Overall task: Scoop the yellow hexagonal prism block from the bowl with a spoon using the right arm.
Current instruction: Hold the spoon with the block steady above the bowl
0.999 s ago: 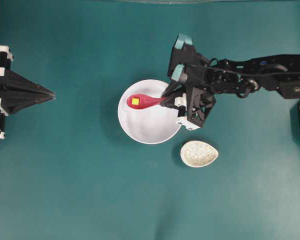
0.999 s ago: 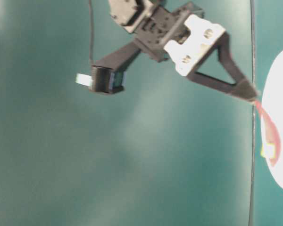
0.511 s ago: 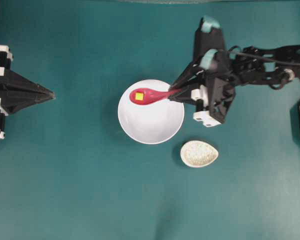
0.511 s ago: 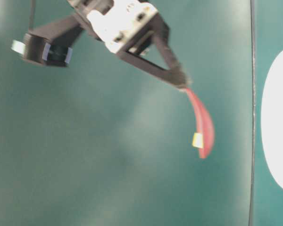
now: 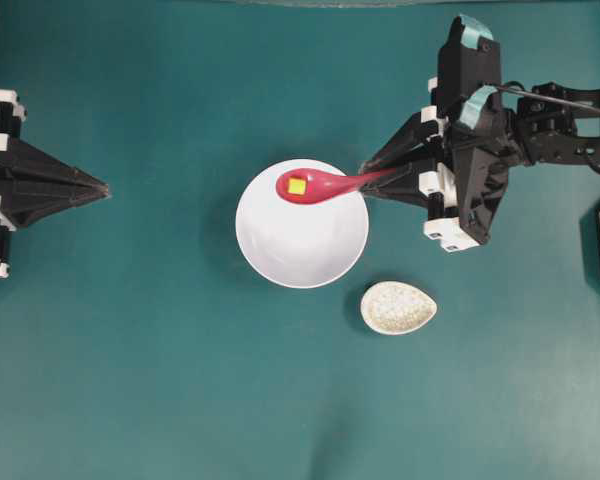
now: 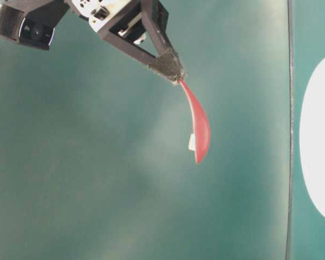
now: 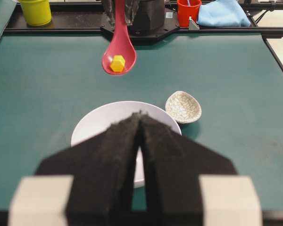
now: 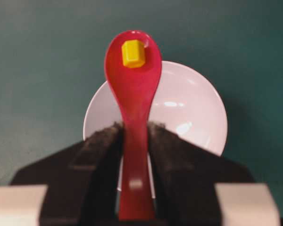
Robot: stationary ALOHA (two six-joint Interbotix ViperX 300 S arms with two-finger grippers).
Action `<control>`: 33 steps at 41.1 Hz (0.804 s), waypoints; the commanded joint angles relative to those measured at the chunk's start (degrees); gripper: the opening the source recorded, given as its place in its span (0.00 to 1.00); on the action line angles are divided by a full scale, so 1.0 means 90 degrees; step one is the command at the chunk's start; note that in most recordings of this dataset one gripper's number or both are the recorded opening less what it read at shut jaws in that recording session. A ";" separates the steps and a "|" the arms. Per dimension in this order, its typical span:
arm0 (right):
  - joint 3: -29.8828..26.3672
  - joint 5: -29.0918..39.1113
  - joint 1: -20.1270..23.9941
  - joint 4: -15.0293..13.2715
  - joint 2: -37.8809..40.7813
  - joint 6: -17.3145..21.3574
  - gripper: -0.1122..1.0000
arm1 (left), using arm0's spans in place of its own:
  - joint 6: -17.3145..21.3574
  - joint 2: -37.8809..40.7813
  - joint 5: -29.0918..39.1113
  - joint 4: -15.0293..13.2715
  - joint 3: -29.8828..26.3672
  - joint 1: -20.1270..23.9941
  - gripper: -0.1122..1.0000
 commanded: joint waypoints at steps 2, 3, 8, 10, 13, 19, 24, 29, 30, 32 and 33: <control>-0.0078 -0.0049 0.0000 0.0000 -0.0137 -0.0010 0.33 | 0.0000 0.0049 -0.0068 0.0020 -0.0186 0.0000 0.11; -0.0078 -0.0059 0.0000 0.0000 -0.0137 -0.0010 0.33 | -0.0010 0.0049 -0.0078 0.0020 -0.0186 -0.0010 0.11; -0.0078 -0.0059 0.0000 0.0000 -0.0137 -0.0010 0.33 | -0.0010 0.0049 -0.0068 0.0020 -0.0186 0.0000 0.11; -0.0078 -0.0059 0.0010 0.0010 -0.0137 -0.0010 0.33 | -0.0010 0.0049 -0.0068 0.0020 -0.0186 0.0000 0.11; -0.0078 -0.0059 0.0010 0.0000 -0.0137 -0.0010 0.33 | -0.0010 0.0049 -0.0078 0.0020 -0.0186 0.0000 0.11; -0.0078 -0.0059 0.0000 0.0000 -0.0137 -0.0020 0.33 | -0.0010 0.0049 -0.0078 0.0020 -0.0186 0.0000 0.11; -0.0078 -0.0068 0.0010 0.0000 -0.0137 -0.0029 0.33 | -0.0010 0.0049 -0.0088 0.0020 -0.0195 0.0000 0.11; -0.0068 -0.0059 0.0000 0.0000 -0.0137 -0.0039 0.33 | -0.0010 0.0039 -0.0098 0.0020 -0.0205 0.0000 0.11; -0.0068 -0.0059 0.0010 0.0000 -0.0137 -0.0039 0.33 | -0.0010 0.0049 -0.0117 0.0020 -0.0205 0.0000 0.11; -0.0078 -0.0059 0.0010 0.0000 -0.0137 -0.0049 0.33 | -0.0010 0.0049 -0.0127 0.0020 -0.0205 0.0000 0.11; -0.0068 -0.0059 0.0010 0.0000 -0.0137 -0.0049 0.33 | -0.0020 0.0049 -0.0137 0.0020 -0.0205 0.0000 0.11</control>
